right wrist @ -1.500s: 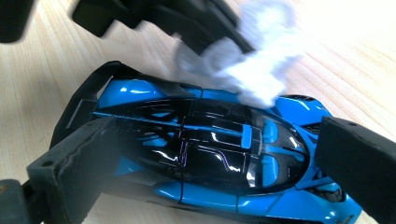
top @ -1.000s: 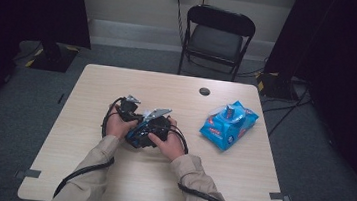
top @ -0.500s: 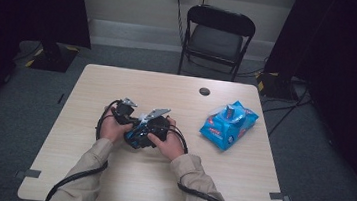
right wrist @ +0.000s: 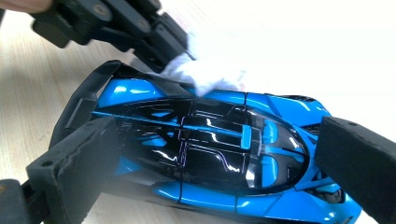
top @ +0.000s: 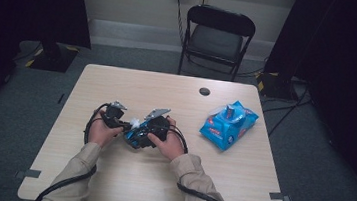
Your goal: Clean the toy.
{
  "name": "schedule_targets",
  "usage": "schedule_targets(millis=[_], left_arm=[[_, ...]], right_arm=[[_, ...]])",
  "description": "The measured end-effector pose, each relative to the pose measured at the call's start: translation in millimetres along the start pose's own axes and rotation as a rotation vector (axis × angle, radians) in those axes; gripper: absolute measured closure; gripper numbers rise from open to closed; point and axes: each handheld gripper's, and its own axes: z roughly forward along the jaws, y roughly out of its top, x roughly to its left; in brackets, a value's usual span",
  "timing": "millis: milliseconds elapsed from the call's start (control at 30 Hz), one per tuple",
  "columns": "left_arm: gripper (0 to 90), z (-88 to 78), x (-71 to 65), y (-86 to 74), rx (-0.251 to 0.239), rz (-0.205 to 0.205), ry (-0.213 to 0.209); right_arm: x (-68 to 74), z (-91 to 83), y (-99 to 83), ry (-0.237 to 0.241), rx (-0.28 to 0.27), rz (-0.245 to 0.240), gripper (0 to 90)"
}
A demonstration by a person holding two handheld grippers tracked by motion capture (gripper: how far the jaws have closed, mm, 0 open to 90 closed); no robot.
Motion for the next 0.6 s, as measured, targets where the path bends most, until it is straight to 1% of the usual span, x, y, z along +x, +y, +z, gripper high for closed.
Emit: schedule_targets(millis=[67, 100, 167, 200, 333, 433, 600], left_arm=[[84.2, -2.5, 0.1, -2.4, 0.001, 0.000, 0.001], [84.2, -4.4, 0.2, -3.1, 0.012, -0.001, -0.005], [84.2, -6.0, 0.1, -5.5, 0.009, 0.002, -0.002], [84.2, -7.6, 0.6, -7.9, 0.006, -0.005, -0.005], [84.2, -9.2, 0.6, -10.5, -0.001, -0.008, -0.005], [84.2, -12.2, 1.9, -12.7, 0.007, -0.009, -0.008], [84.2, -15.8, 2.7, -18.3, -0.002, -0.016, -0.013]], right_arm=[[0.0, 0.0, -0.3, 0.001, -0.001, 0.000, 0.0], [0.0, -0.1, -0.3, 0.001, -0.001, 0.000, 0.0], [0.1, 0.0, 0.1, 0.000, 0.001, -0.001, 0.0], [0.0, 0.0, 0.1, 0.000, 0.002, -0.001, 0.0], [0.0, 0.0, 0.0, 0.000, 0.000, -0.001, 0.0], [-0.1, 0.0, 0.0, 0.001, 0.000, -0.001, 0.0], [-0.2, 0.0, 0.1, 0.001, 0.001, -0.001, 0.0]])
